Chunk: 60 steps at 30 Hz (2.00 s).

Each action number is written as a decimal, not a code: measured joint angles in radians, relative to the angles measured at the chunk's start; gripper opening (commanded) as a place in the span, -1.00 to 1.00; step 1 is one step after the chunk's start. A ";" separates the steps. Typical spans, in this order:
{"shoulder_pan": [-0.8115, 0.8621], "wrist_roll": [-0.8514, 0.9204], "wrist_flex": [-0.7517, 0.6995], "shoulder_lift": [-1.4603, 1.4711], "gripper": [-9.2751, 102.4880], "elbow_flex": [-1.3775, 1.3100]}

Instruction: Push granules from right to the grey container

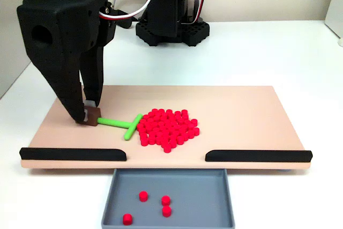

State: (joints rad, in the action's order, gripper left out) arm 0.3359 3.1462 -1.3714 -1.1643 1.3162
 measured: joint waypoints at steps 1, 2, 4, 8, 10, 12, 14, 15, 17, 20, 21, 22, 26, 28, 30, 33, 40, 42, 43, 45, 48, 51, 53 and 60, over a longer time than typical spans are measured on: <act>0.000 -0.015 0.000 0.000 -0.84 0.000; 0.000 -0.032 0.000 0.000 -0.84 0.000; 0.000 -0.066 0.002 0.000 -0.84 0.000; -0.002 -0.120 0.002 0.000 -0.84 0.000; -0.003 -0.130 0.002 0.000 -0.84 0.000; -0.008 -0.138 0.002 0.000 -0.84 0.000; -0.017 -0.146 0.002 0.000 -0.84 0.000; -0.020 -0.150 0.002 0.000 -0.84 0.000; -0.026 -0.164 0.002 0.000 -0.84 0.000; -0.034 -0.184 0.002 0.000 -0.84 0.000; -0.037 -0.192 0.002 0.000 -0.84 0.000; -0.038 -0.199 0.002 0.000 -0.84 0.000; -0.040 -0.229 0.002 0.000 -0.84 0.000; -0.040 -0.242 0.002 0.000 -0.84 0.000; -0.040 -0.258 0.003 0.000 -0.84 0.000; -0.046 -0.290 0.003 0.000 -0.84 0.000; -0.057 -0.356 0.003 0.000 -0.84 0.000; -0.057 -0.365 0.003 0.000 -0.84 0.000; -0.060 -0.371 0.003 0.000 -0.84 0.000; -0.063 -0.388 0.003 0.000 -0.84 0.000; -0.072 -0.408 0.003 0.000 -0.84 0.000; -0.078 -0.428 0.003 0.000 -0.84 0.000; -0.083 -0.442 0.003 0.000 -0.84 0.000; -0.091 -0.512 0.003 0.000 -0.84 0.000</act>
State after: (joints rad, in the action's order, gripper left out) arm 0.2454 2.6338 -1.3683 -1.1643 1.3162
